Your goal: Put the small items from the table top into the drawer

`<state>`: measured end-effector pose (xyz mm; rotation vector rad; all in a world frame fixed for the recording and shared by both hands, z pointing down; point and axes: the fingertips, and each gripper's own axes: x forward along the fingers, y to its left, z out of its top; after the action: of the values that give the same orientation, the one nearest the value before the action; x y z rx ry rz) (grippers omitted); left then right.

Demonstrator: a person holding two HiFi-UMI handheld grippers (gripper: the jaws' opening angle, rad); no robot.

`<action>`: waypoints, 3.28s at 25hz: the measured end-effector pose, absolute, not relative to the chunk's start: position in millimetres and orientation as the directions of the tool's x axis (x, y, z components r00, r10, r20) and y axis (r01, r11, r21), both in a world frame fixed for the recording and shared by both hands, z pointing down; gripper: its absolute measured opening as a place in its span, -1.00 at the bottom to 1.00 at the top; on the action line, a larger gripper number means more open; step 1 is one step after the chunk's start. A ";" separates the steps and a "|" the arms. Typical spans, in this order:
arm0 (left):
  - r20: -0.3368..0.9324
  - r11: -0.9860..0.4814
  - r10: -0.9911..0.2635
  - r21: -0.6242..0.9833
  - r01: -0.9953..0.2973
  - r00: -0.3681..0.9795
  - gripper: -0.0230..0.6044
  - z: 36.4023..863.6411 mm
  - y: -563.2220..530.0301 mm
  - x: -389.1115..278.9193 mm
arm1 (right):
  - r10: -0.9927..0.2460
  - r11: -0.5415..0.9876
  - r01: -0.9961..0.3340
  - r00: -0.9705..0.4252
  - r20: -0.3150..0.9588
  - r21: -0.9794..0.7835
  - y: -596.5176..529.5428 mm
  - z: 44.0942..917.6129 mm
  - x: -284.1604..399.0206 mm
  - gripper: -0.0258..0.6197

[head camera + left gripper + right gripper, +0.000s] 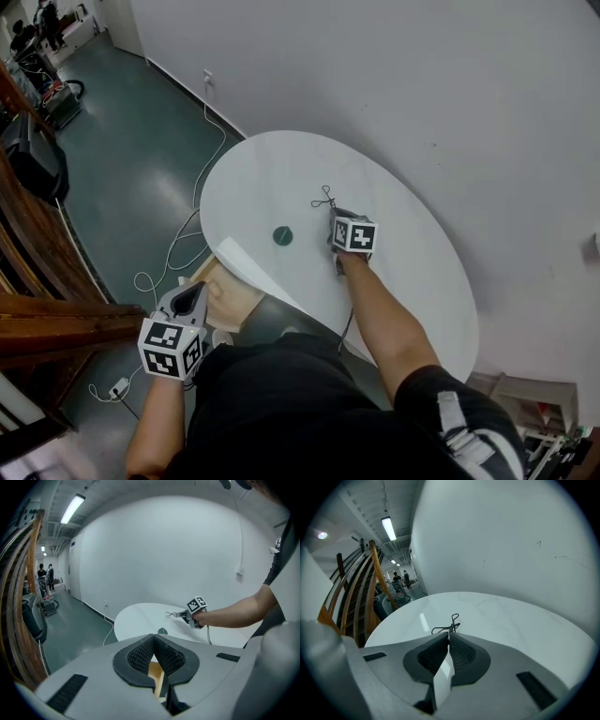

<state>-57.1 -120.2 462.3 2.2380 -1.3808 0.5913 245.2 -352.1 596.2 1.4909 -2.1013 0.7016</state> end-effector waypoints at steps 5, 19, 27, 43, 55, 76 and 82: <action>0.560 -0.436 -0.702 0.151 -0.887 0.440 -0.88 463.1 -119.6 -58.5 | -0.726 0.317 -0.940 -0.327 0.605 -0.127 -329.1 576.9 235.2 -0.87; 0.554 -0.515 -0.655 0.171 -0.840 0.514 -0.88 466.5 -113.9 -71.8 | -0.730 0.419 -0.890 -0.448 0.516 -0.179 -246.5 519.4 163.4 -0.87; 0.546 -0.551 -0.630 0.187 -0.813 0.552 -0.88 468.4 -117.6 -77.7 | -0.678 0.484 -0.851 -0.513 0.526 -0.206 -200.2 522.2 111.6 -0.87; 0.587 -0.505 -0.623 0.204 -0.839 0.517 -0.88 495.6 -108.6 -127.6 | -0.401 0.672 -0.702 -0.614 0.680 -0.237 -106.5 604.0 2.4 -0.87; 0.627 -0.475 -0.608 0.203 -0.856 0.487 -0.88 515.0 -81.0 -159.7 | -0.255 0.699 -0.682 -0.522 0.814 -0.218 -105.3 698.3 -40.4 -0.87; 0.705 -0.420 -0.550 0.230 -0.878 0.448 -0.88 546.6 -69.1 -198.0 | -0.207 0.779 -0.628 -0.243 0.948 0.009 -150.1 822.2 -55.6 -0.87; 0.713 -0.408 -0.546 0.231 -0.883 0.439 -0.88 551.5 -64.0 -201.1 | -0.208 0.788 -0.615 -0.232 0.950 0.023 -152.4 829.1 -57.4 -0.86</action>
<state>-201.1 -64.0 551.5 2.0982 -1.1950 0.7346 -57.4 -152.4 829.1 0.6362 -1.8004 0.4303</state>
